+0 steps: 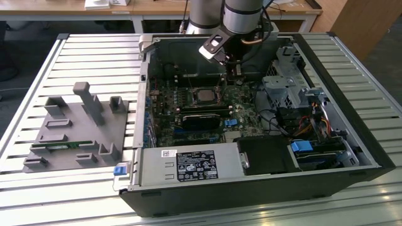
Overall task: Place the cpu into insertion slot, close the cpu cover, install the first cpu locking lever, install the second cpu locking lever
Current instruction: 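Close the cpu cover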
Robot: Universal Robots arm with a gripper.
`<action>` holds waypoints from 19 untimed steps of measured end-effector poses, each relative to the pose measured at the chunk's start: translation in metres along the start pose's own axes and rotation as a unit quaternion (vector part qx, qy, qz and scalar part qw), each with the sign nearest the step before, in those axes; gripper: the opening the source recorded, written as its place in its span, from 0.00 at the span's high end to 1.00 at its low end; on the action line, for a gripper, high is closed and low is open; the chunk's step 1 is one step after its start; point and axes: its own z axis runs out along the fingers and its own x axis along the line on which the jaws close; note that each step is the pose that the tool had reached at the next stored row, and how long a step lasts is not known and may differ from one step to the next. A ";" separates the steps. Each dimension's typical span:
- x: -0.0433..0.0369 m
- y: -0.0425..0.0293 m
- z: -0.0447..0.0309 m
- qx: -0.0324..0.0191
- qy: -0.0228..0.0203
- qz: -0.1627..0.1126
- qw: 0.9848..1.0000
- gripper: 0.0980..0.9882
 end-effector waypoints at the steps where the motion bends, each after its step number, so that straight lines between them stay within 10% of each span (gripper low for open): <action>1: 0.0000 -0.0009 0.0000 0.000 0.000 0.000 1.000 0.99; 19: -0.0001 -0.0154 -0.0004 0.000 0.000 0.000 1.000 0.99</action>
